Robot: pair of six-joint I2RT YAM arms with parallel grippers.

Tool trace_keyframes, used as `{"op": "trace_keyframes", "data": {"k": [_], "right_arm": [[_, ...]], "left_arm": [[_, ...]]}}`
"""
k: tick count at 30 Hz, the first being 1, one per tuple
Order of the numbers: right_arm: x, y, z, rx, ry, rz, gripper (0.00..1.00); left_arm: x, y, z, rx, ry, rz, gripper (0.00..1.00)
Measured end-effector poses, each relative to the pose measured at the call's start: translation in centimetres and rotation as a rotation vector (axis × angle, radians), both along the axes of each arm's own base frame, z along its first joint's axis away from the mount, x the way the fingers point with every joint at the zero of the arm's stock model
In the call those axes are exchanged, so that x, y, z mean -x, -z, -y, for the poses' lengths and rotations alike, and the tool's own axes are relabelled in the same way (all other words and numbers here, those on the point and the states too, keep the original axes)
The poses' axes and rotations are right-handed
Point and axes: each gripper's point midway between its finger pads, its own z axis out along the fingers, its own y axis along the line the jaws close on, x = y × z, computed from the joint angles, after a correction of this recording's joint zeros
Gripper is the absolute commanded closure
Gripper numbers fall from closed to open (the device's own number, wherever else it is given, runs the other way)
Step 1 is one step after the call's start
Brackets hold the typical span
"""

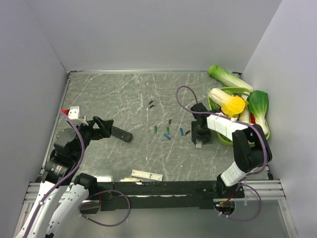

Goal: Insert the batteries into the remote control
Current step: Place the battery cover at the center of the board, then move the remote control to the center of the board.

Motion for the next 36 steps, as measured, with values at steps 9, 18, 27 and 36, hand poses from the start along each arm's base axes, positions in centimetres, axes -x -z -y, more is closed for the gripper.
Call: {"op": "trace_keyframes", "data": {"k": [9,18,27,36], "right_arm": [[0.6,-2.1,-1.2,-0.009,-0.104,0.053,0.04],[5.5,-7.1,-15.6,-0.163,-0.757,0.215,0.03],[14.4,-7.8,-25.7,-0.306,-1.272,0.217,0.17],[15.7,-3.7,-26.9,-0.221,-1.394,0.12,0.25]], "left_arm": [[0.3,-1.0,-0.8,0.003,-0.035,0.044,0.01],[0.6,-1.8,-2.4,0.011,-0.104,0.088,0.01],[1.6,-3.2,-3.9,0.034,-0.168,0.163,0.01],[1.5,-2.9,-4.1,0.031,-0.182,0.158,0.01]]}}
